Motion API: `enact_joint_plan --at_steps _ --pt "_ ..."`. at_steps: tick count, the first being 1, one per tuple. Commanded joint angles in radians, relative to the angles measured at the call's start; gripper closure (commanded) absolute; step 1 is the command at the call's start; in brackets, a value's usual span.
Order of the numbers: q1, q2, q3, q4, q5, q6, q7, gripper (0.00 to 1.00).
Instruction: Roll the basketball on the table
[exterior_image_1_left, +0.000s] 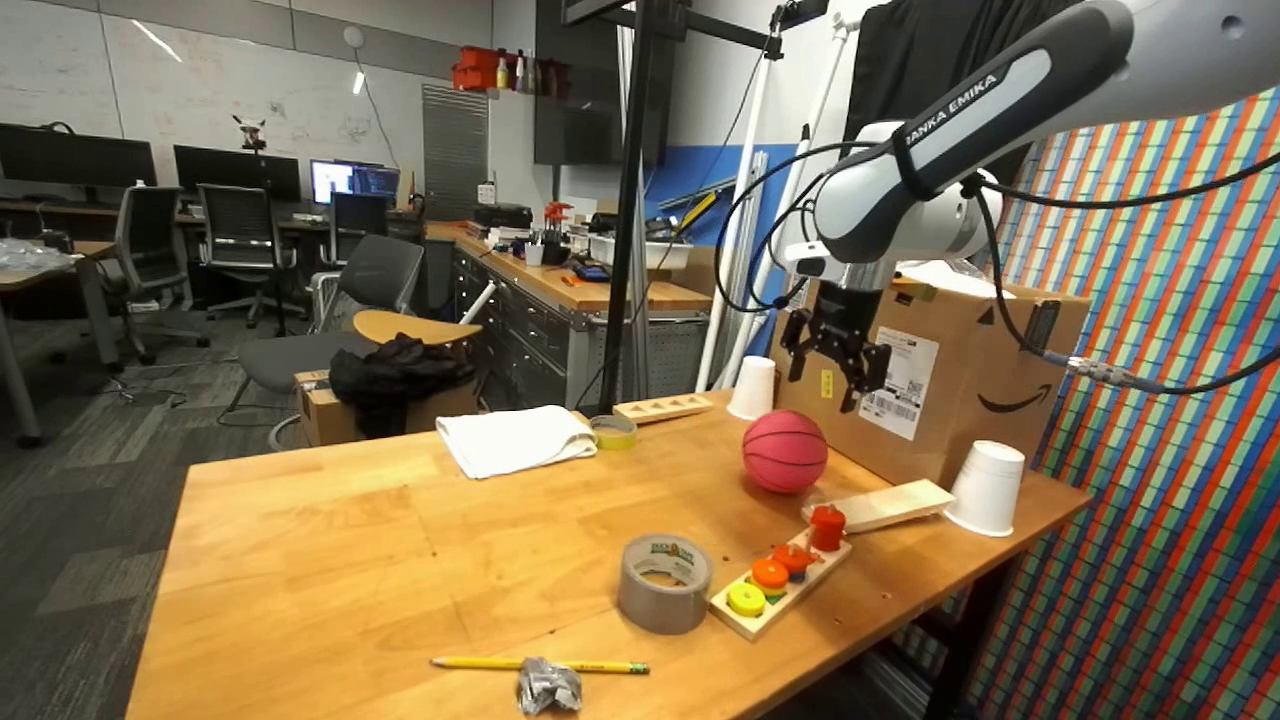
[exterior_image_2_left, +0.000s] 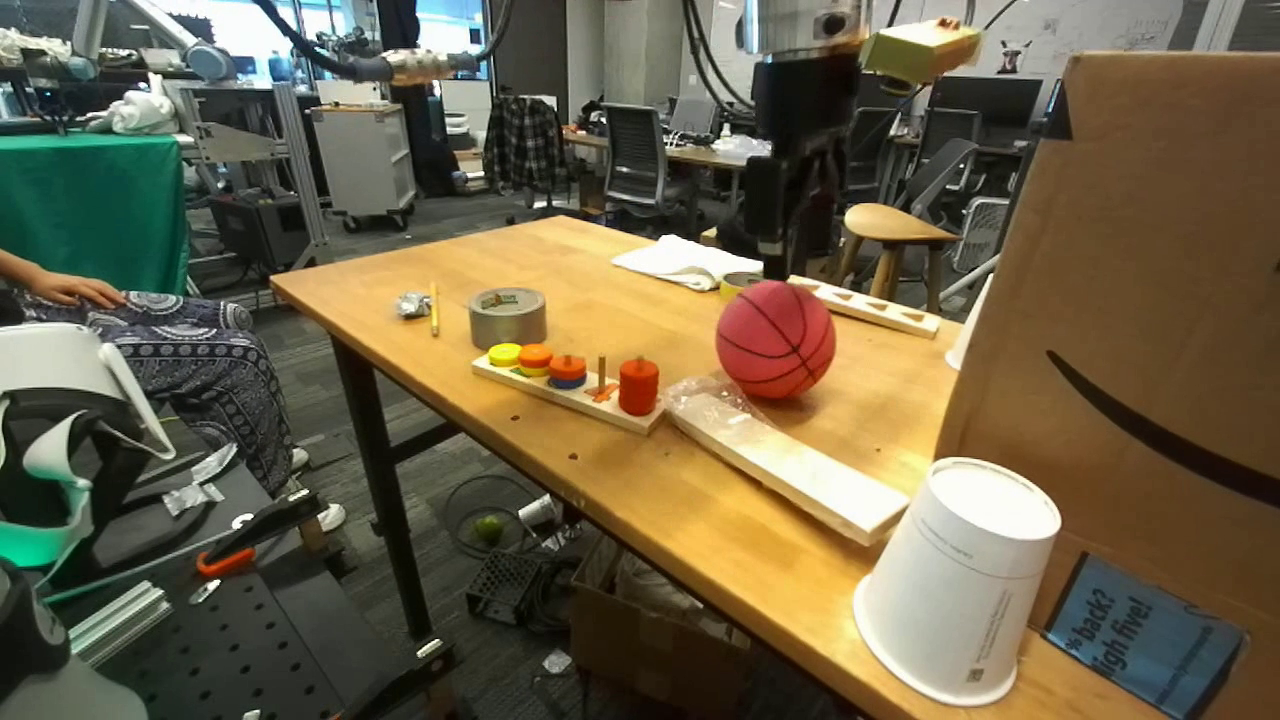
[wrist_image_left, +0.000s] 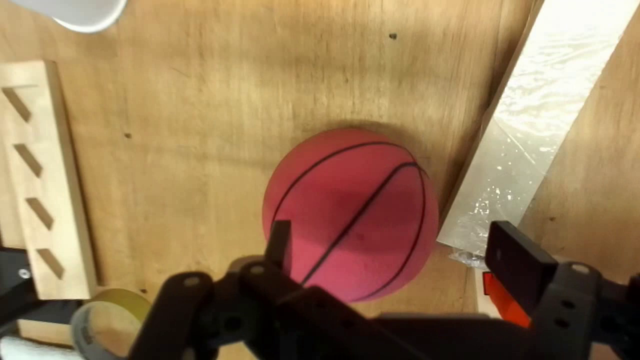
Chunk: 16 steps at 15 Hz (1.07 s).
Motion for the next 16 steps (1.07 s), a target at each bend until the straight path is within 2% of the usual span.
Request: enact_joint_plan --at_steps 1,8,13,16 --pt "-0.003 -0.044 0.000 0.012 0.045 0.040 0.053 0.00" --pt "0.054 -0.131 0.041 -0.075 0.000 0.060 0.068 0.00" --pt "0.098 -0.188 0.076 -0.145 -0.087 0.059 0.092 0.00" --pt "0.121 -0.218 0.092 -0.155 -0.050 -0.016 0.208 0.00"
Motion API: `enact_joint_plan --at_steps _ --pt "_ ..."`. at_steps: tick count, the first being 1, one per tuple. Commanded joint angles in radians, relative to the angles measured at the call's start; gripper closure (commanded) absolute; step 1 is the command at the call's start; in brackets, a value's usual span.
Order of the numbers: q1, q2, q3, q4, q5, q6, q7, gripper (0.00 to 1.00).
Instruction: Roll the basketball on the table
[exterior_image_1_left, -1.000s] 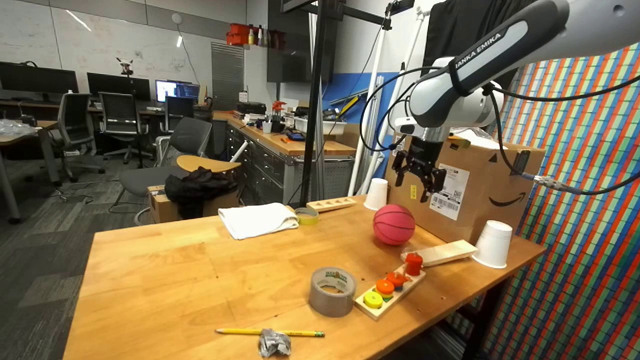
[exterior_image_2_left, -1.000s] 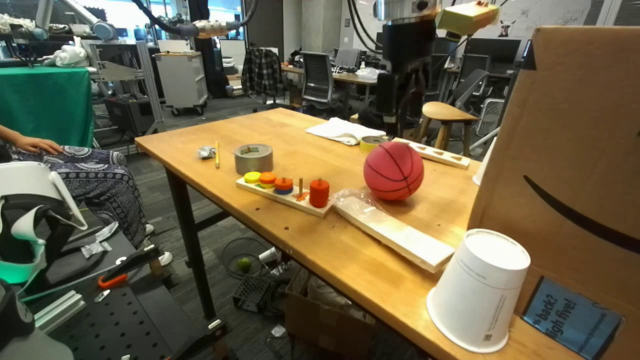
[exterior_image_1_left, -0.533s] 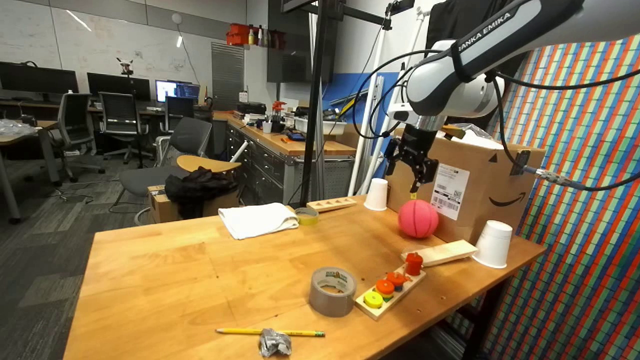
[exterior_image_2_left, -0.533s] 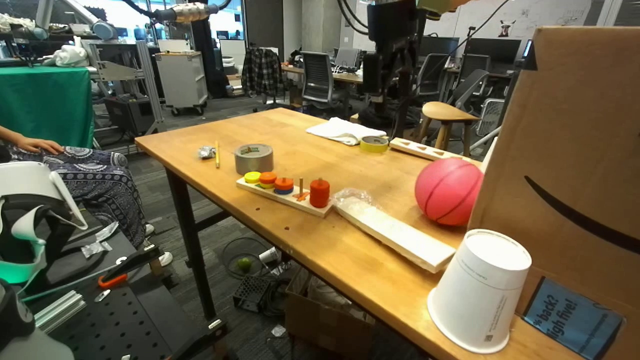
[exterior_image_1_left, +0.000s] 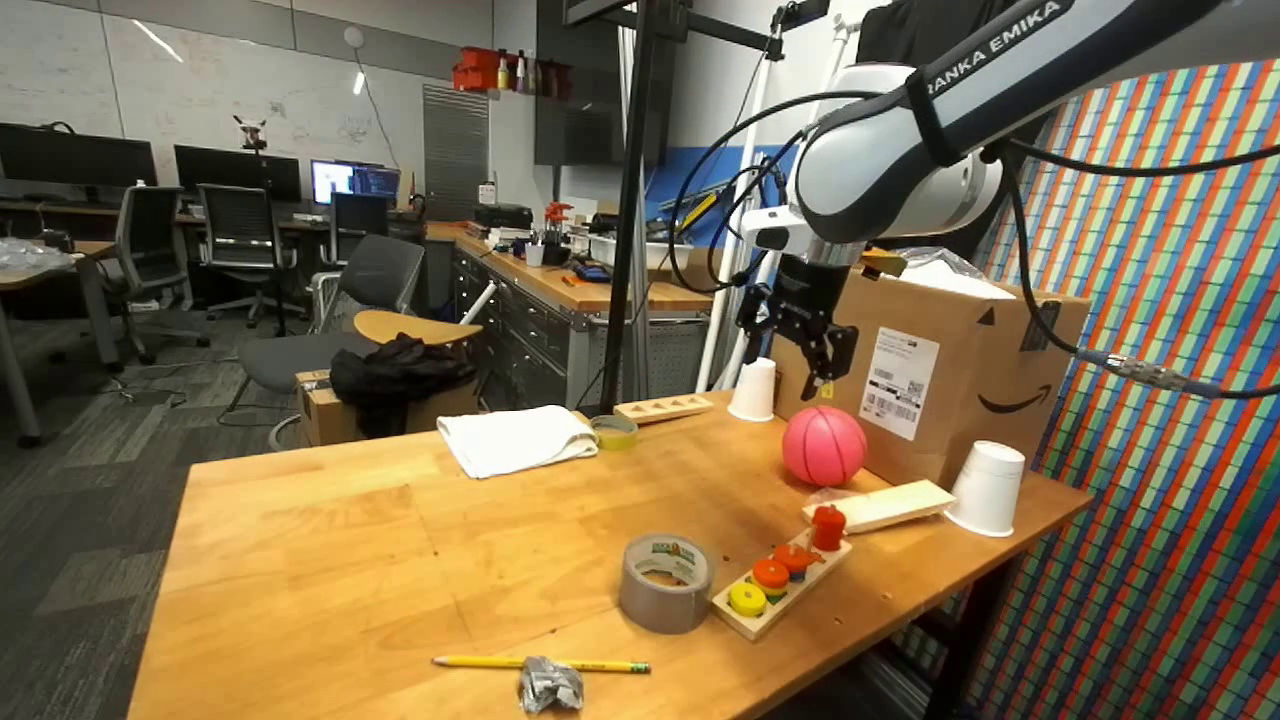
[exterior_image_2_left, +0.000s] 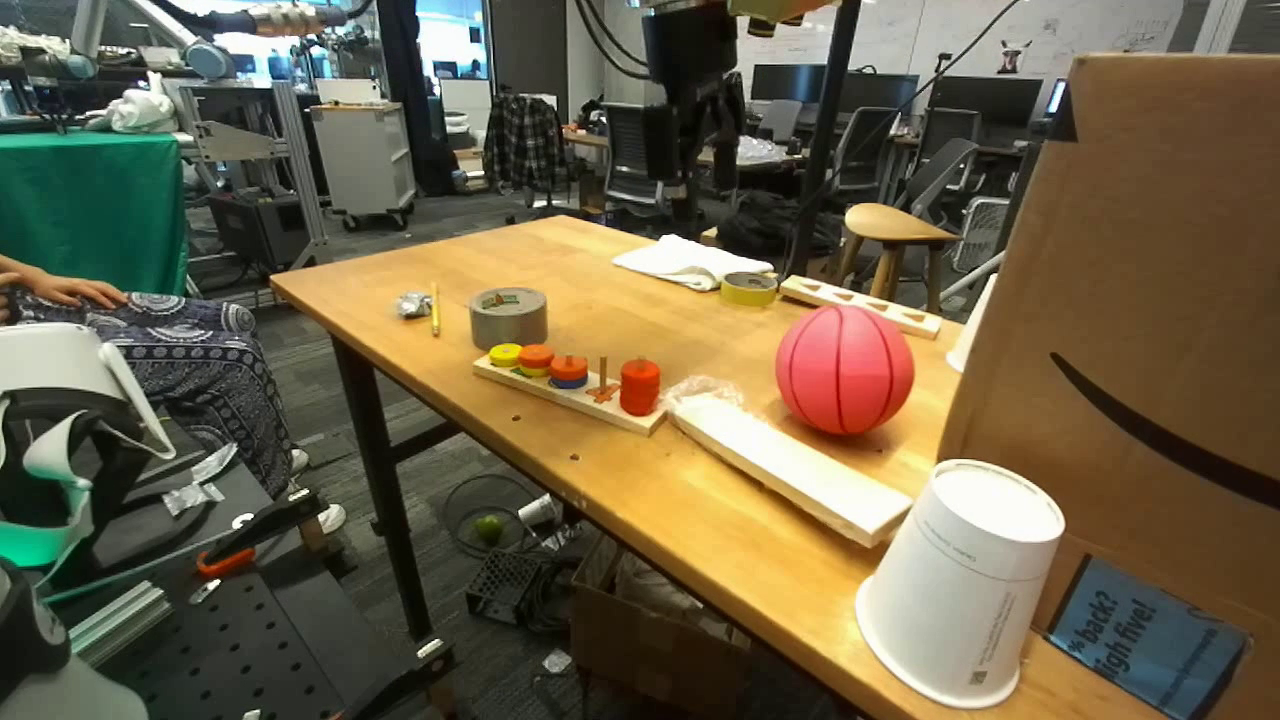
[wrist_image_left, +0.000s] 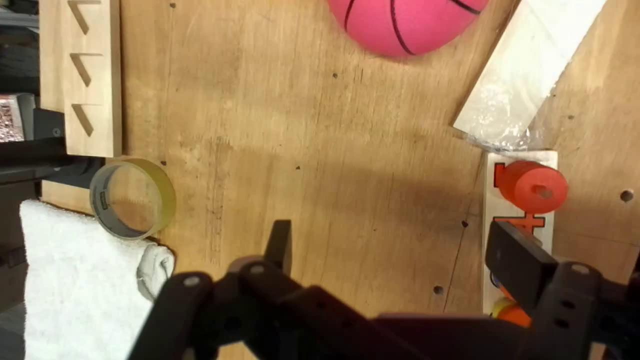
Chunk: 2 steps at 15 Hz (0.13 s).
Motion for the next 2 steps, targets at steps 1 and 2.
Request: enact_joint_plan --at_steps 1,2 --pt "0.016 -0.009 -0.004 -0.006 0.001 -0.014 0.036 0.00" --pt "0.022 -0.017 0.000 -0.010 0.001 -0.027 0.063 0.00"
